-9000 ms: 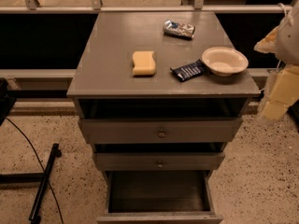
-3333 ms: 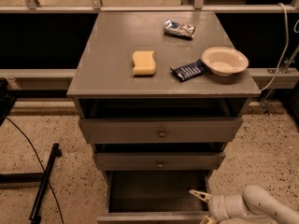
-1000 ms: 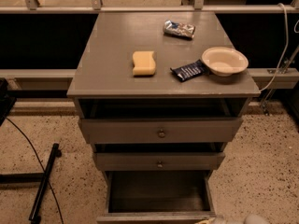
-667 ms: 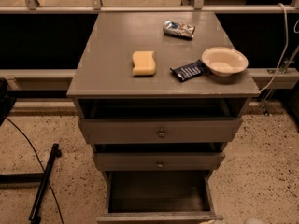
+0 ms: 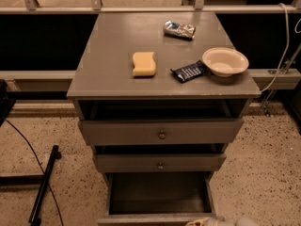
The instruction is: Close bottom drawer
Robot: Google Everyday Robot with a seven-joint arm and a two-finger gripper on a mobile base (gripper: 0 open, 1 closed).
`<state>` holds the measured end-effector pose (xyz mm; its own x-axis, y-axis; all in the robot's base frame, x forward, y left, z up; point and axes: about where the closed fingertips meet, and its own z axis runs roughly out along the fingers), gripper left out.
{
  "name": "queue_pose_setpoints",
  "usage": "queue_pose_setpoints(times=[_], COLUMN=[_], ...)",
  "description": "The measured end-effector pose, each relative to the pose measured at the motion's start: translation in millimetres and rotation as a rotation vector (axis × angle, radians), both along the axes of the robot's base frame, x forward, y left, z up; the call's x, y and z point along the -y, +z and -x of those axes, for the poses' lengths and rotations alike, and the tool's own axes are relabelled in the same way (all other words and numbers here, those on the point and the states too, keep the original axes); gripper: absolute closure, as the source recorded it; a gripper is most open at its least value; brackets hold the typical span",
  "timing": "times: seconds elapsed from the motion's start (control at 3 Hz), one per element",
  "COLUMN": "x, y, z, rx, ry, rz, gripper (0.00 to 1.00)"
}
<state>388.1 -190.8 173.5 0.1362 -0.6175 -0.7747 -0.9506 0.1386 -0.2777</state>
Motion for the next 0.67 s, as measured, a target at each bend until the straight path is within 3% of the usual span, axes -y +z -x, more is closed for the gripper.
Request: queue_pose_setpoints(times=[0.67], x=[-20.4], y=[-11.2], z=[-39.2], rx=[0.035], ry=[-0.036], rz=[0.001], gripper=[1.0])
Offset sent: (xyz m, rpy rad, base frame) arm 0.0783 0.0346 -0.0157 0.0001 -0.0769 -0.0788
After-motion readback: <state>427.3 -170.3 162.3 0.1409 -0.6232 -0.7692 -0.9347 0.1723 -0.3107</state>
